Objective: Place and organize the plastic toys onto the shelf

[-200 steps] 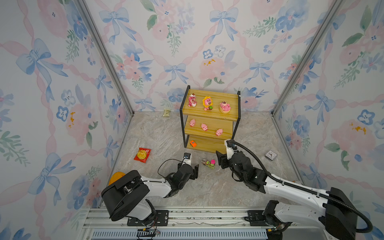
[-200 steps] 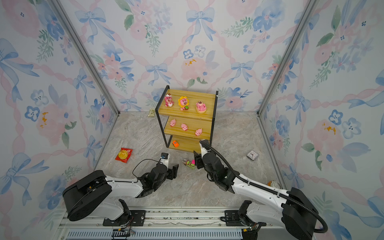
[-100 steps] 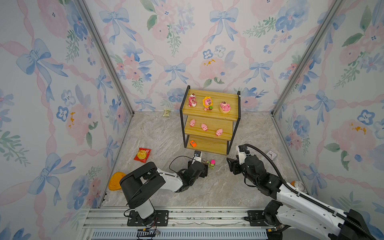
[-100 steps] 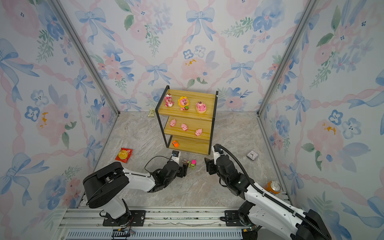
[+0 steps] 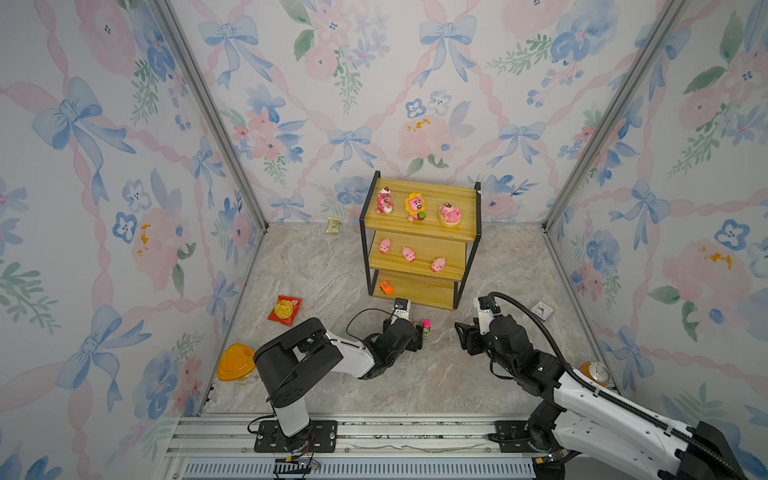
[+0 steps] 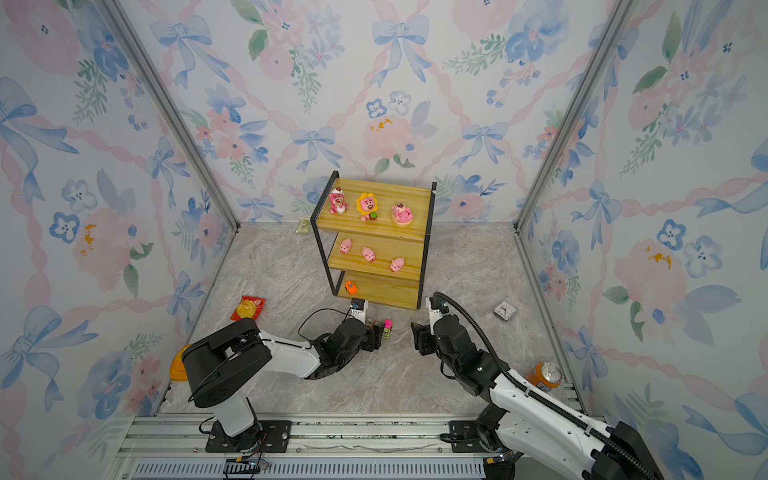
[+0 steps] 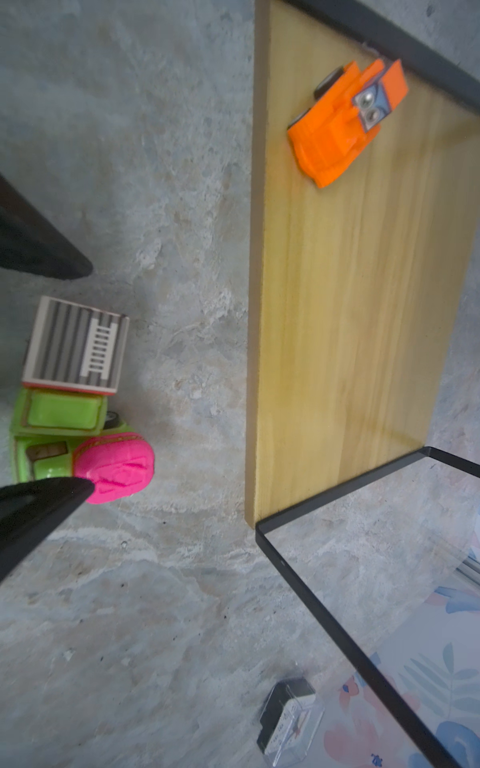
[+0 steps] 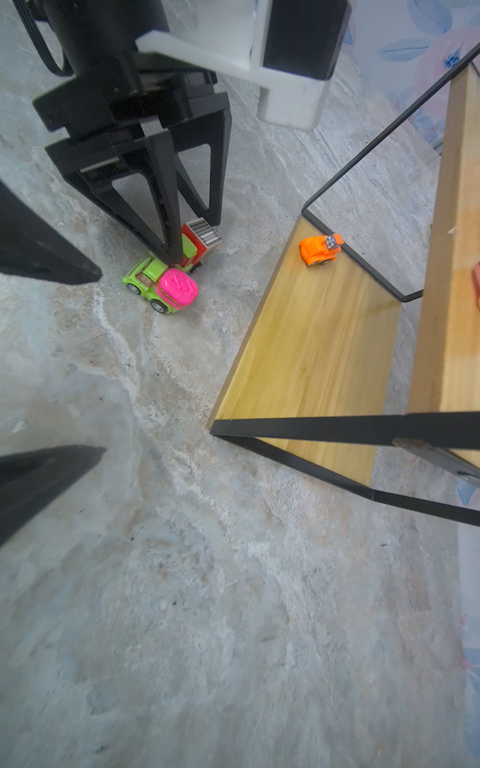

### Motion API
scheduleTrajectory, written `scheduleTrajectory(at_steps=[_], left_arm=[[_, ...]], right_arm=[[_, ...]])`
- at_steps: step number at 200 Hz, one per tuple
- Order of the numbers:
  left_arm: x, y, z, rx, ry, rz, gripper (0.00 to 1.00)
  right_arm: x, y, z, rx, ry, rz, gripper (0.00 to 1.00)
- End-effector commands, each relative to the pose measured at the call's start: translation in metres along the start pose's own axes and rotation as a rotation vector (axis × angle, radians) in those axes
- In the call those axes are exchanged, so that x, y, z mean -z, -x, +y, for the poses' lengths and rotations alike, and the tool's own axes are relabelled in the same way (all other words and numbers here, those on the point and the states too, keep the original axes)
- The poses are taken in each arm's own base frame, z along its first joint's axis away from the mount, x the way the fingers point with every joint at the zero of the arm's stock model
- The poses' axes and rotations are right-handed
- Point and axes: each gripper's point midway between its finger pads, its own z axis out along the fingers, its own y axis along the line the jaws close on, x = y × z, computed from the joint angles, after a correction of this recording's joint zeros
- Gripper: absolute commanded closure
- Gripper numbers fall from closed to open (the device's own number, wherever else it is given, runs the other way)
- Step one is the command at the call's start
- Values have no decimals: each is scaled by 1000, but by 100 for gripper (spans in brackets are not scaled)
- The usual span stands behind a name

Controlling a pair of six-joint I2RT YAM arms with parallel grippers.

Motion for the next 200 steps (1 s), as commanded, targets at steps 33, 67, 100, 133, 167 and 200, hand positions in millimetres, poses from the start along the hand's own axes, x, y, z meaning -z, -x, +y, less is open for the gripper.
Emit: scheduleTrajectory(at_steps=[33,67,100,133,167,200], left_arm=[[-3,-4,4,-16,33,22,32],[-2,-6,8,-53,43,36,43],[1,-8,11,-96,41,51,47],[6,-11,19,-147,27,71,51],[12,-11,32,-210,45,88,53],[21,-8,42,-211,53,81,49]], right_arm=[[1,-8,-6,-26,-16,11,36],[-1,-9,-7,-22,-21,18,36],[0,-10,-9,-25,-28,20,36],[0,-12,-11,-20,-34,27,36],[-1,-20,-8,-1,-17,64,36],[-4,-25,-4,-11,5,79,36]])
